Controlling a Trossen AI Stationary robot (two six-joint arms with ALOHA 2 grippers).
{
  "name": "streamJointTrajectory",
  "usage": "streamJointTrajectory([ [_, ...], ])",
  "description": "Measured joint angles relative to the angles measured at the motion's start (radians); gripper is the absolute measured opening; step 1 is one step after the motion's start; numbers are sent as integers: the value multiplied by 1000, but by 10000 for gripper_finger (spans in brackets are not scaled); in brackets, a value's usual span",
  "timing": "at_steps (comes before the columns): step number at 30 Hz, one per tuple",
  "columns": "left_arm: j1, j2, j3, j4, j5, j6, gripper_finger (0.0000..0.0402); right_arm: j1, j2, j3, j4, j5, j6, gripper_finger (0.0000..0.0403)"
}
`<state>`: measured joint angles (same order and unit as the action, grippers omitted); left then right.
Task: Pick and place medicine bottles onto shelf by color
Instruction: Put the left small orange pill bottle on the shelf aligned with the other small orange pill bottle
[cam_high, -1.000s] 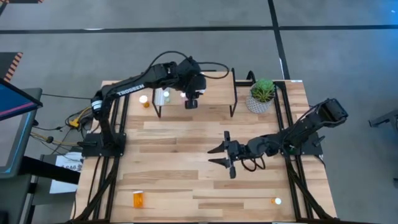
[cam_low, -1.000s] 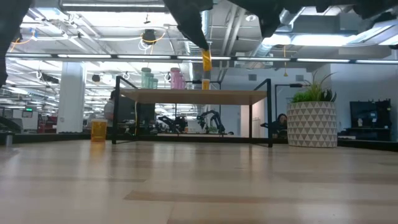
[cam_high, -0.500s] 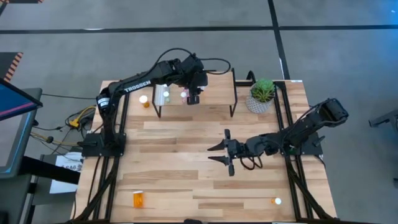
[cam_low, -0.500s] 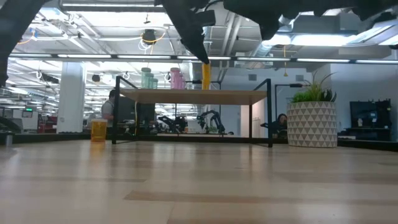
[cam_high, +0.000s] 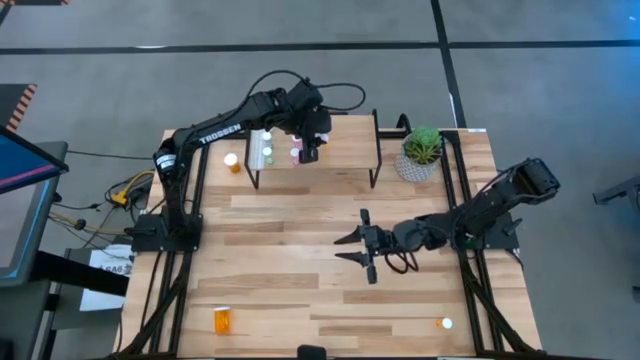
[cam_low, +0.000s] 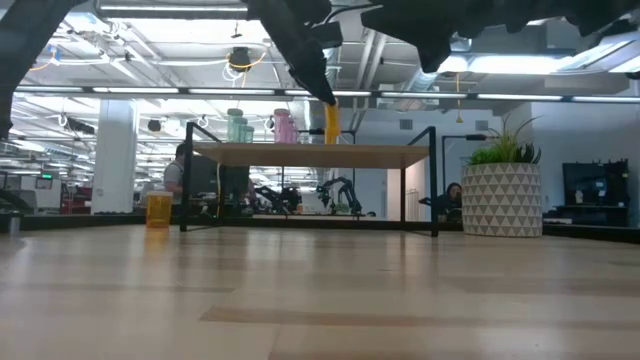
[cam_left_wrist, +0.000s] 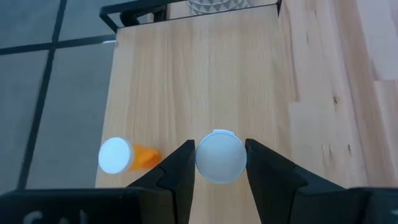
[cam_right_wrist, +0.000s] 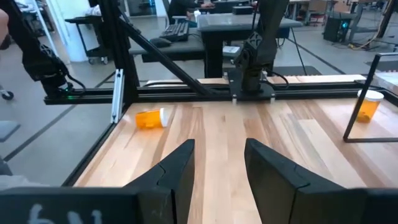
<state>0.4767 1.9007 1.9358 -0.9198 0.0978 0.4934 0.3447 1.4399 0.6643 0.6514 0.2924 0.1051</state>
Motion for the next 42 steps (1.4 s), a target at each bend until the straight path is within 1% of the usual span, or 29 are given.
streamJointTrajectory([
  [5,-6,9,0,3,2,0,119,-8,0,0,-6,-1,6,161],
  [11,-6,51,0,-8,-6,11,119,-7,0,0,-14,-3,18,160],
  [15,-6,50,0,-14,-34,13,119,-7,0,0,-19,-3,20,159],
  [24,-4,50,0,-23,-34,17,120,-11,0,0,-20,-3,19,158],
  [35,-2,50,0,-10,-37,10,174,-13,0,0,-24,-4,19,157],
  [42,-2,50,0,-16,-72,8,178,-13,0,0,-24,-4,19,156],
])
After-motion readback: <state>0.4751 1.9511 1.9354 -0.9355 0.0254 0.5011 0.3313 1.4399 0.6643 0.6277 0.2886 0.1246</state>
